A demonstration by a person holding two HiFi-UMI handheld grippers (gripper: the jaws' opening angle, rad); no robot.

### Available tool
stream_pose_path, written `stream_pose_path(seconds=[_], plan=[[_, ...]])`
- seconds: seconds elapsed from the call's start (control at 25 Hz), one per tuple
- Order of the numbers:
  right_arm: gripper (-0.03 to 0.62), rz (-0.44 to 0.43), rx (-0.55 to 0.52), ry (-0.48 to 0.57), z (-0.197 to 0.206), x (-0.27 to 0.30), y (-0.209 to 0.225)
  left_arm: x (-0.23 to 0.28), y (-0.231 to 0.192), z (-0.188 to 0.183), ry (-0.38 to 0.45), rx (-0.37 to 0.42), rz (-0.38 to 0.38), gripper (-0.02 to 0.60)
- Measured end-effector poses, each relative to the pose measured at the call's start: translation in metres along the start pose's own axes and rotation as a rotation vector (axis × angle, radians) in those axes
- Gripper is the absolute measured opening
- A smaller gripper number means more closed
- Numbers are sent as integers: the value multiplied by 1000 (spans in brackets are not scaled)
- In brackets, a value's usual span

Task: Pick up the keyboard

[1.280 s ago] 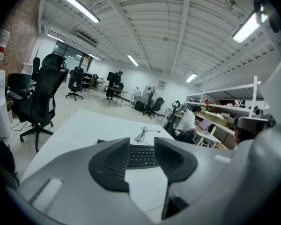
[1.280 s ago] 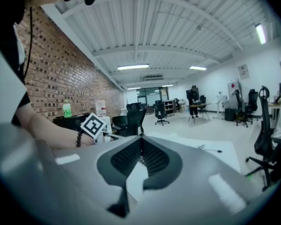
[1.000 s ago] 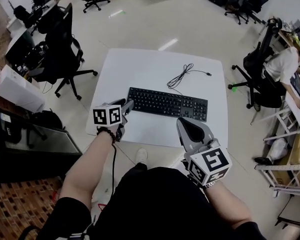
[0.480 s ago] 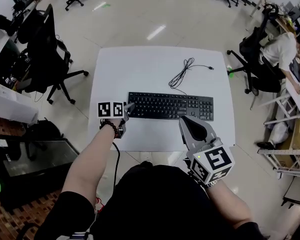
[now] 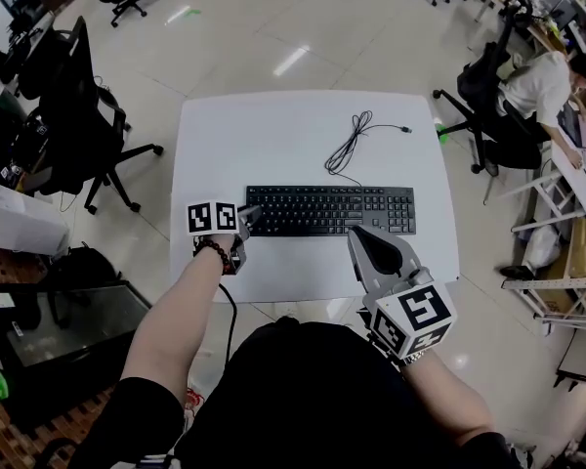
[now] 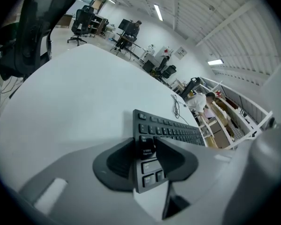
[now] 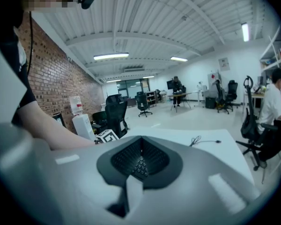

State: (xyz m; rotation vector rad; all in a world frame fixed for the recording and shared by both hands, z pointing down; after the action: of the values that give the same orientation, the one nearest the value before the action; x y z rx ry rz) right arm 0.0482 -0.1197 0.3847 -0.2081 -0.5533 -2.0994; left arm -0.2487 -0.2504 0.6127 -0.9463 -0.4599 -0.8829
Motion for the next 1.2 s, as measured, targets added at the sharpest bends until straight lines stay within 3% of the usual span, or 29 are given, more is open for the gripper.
stream_pose_path(seconds=[0.24, 0.76, 1.2], plan=[[2, 2, -5, 13, -3, -6, 0, -13, 10, 2, 18, -7, 17, 132], [2, -29, -17, 59, -8, -26, 2, -73, 60, -11, 142, -29, 52, 85], [2, -30, -7, 79, -8, -37, 10, -83, 74, -17, 160, -17, 31, 81]])
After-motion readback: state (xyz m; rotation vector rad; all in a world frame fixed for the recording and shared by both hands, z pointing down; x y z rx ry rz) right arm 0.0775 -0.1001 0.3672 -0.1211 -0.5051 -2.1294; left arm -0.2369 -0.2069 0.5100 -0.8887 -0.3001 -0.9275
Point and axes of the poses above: the fingertips, and each gripper's own axes: x forward along the fingers, y to its right, z out of its underside, the point moved 10 cm from there along -x, backward along the fingers, and after that the axes turned 10 degrees about x, right-handed, at the moved point
